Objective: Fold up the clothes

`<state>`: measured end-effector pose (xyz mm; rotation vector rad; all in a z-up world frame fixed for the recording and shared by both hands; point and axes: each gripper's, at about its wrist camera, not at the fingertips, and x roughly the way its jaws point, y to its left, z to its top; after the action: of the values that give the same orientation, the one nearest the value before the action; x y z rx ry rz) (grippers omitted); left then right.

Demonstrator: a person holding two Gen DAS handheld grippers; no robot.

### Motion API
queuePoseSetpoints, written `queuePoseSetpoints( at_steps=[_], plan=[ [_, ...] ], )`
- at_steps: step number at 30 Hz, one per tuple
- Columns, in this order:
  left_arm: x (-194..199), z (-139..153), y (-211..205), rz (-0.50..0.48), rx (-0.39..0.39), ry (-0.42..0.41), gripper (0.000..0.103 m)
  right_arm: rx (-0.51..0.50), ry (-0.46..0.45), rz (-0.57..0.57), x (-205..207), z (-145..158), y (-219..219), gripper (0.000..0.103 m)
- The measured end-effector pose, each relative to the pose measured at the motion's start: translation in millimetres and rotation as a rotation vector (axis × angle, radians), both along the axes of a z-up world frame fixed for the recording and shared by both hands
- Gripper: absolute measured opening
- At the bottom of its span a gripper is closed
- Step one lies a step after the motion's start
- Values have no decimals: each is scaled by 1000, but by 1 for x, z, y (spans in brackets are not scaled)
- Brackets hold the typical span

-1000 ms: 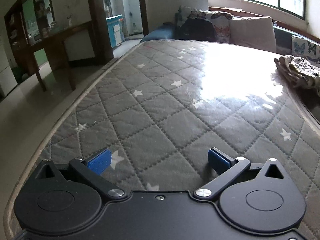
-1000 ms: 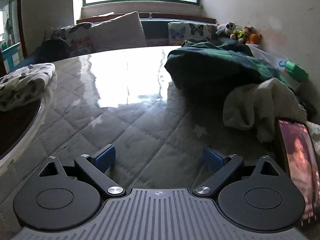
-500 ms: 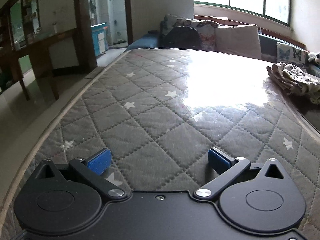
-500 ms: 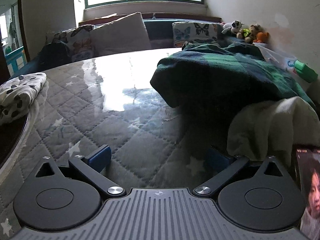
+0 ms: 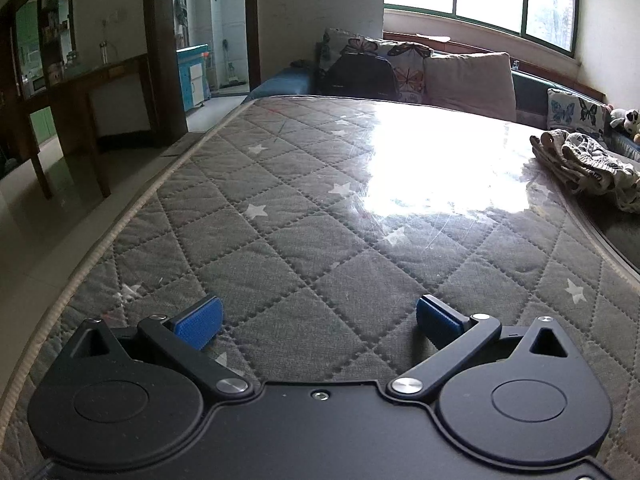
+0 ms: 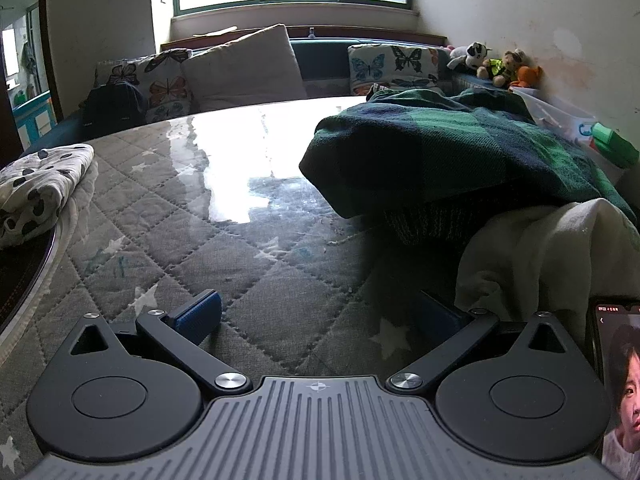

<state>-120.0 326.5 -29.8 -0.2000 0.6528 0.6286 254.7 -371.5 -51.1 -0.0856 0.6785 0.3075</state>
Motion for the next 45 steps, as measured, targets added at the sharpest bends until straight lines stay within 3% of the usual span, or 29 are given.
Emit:
queuePoseSetpoints(
  at_steps=[45],
  plan=[
    [-2,1,1,1,-8,-7,103,-1,-1,0,-2,0,0,103]
  ],
)
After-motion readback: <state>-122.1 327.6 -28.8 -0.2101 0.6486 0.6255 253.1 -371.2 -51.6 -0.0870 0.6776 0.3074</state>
